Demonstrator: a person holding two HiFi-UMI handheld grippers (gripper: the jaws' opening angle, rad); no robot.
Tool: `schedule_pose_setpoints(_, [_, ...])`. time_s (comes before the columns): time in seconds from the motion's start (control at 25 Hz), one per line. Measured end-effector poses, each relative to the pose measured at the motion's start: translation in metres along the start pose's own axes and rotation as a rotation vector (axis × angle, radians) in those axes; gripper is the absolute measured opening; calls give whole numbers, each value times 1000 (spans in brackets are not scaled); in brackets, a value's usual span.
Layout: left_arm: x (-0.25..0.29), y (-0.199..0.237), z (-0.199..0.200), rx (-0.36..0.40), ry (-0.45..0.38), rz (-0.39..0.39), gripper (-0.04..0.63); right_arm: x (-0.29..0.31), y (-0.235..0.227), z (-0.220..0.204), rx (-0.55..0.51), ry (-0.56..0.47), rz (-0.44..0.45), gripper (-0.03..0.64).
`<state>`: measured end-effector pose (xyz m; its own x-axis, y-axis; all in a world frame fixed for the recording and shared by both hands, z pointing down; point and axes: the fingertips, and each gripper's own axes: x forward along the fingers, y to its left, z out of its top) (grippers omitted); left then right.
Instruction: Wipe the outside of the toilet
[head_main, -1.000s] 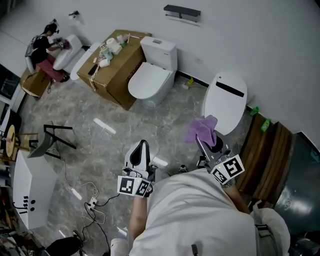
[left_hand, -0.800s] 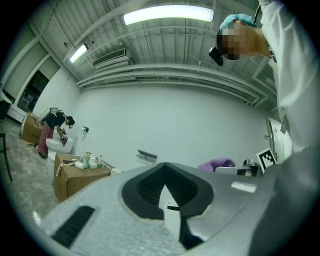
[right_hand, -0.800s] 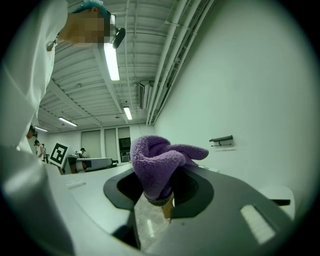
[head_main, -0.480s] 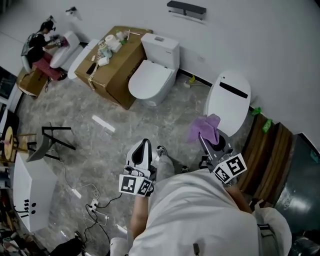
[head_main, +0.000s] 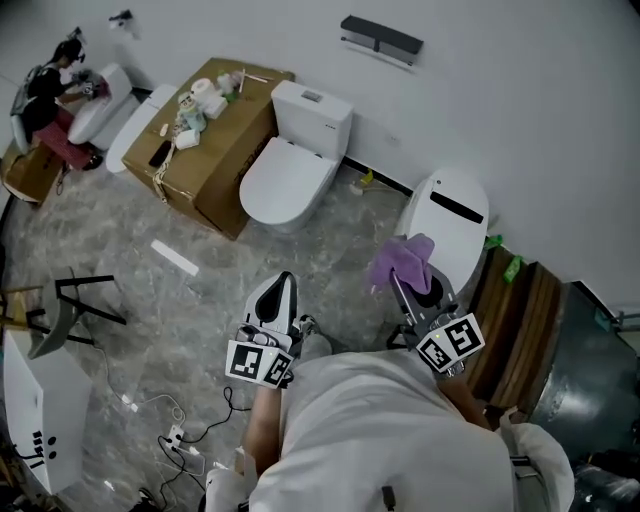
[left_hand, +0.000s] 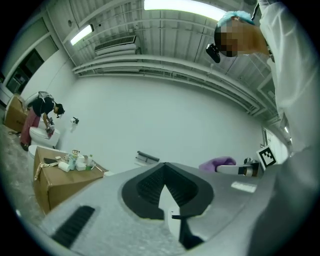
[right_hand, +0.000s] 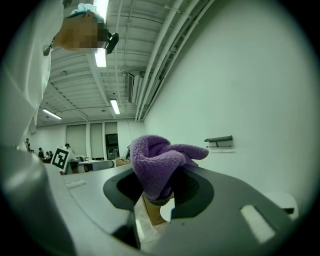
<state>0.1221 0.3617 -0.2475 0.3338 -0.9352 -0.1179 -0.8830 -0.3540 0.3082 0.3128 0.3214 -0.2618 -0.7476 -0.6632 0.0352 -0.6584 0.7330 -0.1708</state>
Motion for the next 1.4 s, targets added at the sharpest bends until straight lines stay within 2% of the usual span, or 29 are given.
schedule_pose_setpoints(0.24, [32, 45, 14, -5, 10, -62, 5, 48, -4, 3, 18, -11, -63, 140])
schedule_pose_setpoints(0.44, [46, 77, 15, -24, 18, -49, 5, 77, -13, 0, 20, 1, -90, 140])
schedule_pose_setpoints(0.76, [102, 89, -1, -34, 63, -59, 5, 109, -69, -2, 57, 8, -116, 141])
schedule_pose_setpoints(1.0, [166, 97, 3, -20, 42, 5, 5, 159, -133, 9, 77, 8, -54, 141])
schedule_pose_setpoints(1.2, [229, 114, 12, 9, 12, 79, 5, 218, -186, 31, 53, -2, 51, 141])
schedule_pose_setpoints(1.4, [280, 119, 16, 38, -21, 155, 5, 252, -237, 46, 48, 0, 138, 143])
